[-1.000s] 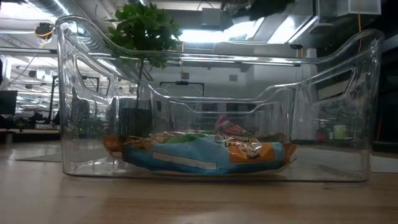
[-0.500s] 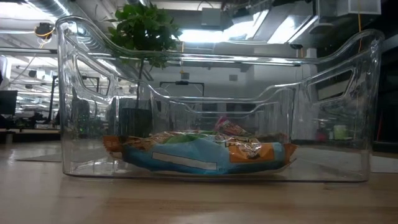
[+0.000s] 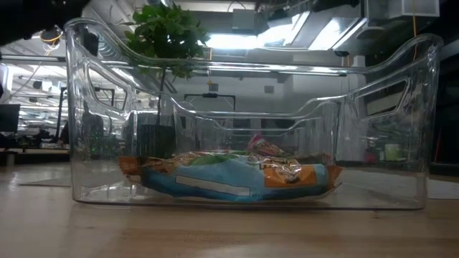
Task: Pick and place Granola Bars by type
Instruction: Return to Home Position
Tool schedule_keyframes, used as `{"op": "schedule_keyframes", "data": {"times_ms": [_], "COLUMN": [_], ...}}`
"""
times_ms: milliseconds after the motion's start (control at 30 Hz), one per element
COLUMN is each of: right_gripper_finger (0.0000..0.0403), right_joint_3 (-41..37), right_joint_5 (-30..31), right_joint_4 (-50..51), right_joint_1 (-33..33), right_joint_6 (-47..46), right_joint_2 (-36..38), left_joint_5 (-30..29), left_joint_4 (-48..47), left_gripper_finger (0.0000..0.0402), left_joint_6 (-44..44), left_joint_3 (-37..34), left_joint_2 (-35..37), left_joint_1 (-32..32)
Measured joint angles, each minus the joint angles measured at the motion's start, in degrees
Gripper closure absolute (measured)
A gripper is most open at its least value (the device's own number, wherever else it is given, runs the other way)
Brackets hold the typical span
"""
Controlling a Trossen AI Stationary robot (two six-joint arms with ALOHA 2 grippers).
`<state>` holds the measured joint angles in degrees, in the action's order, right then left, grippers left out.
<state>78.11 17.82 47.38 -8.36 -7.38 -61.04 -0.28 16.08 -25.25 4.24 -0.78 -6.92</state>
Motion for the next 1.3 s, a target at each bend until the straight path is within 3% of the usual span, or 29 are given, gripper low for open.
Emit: {"op": "schedule_keyframes", "data": {"times_ms": [67, 233, 333, 500, 700, 900, 1133, 1300], "right_gripper_finger": [0.0162, 0.0162, 0.0162, 0.0162, 0.0162, 0.0162, 0.0162, 0.0162], "right_joint_3": [0.0, -0.3, -1.5, -4.3, -5.5, -5.5, -8.0, -23.7], "right_joint_5": [0.0, -0.6, -1.0, -1.1, -1.9, 0.0, -2.8, -8.9], "right_joint_4": [1.0, 3.0, 3.3, 3.6, 4.0, 1.2, -15.6, -38.8], "right_joint_1": [0.0, 0.7, 1.4, 2.6, 5.0, 6.7, 10.7, 12.9], "right_joint_6": [-0.1, -0.7, -1.0, -1.6, -2.4, -1.9, 6.4, 8.3], "right_joint_2": [-0.1, -0.4, -0.4, -0.4, -0.3, -0.3, 0.9, 7.6], "left_joint_5": [1.0, 2.6, 2.1, -4.5, -2.1, -1.5, -1.5, -1.5], "left_joint_4": [6.4, 3.8, -0.1, -15.0, -14.6, -15.4, -15.4, -15.4], "left_gripper_finger": [0.0362, 0.0362, 0.0359, 0.0357, 0.0359, 0.0352, 0.0351, 0.0355], "left_joint_6": [-1.0, 5.1, 11.1, 13.5, 24.7, 27.6, 27.6, 27.6], "left_joint_3": [-3.6, -3.7, -3.7, -3.7, -3.7, -3.7, -3.7, -3.7], "left_joint_2": [-0.9, -0.6, -0.3, -0.7, -2.1, -2.7, -2.7, -2.7], "left_joint_1": [1.7, 5.8, 8.1, 9.7, 9.7, 9.7, 9.7, 9.7]}}
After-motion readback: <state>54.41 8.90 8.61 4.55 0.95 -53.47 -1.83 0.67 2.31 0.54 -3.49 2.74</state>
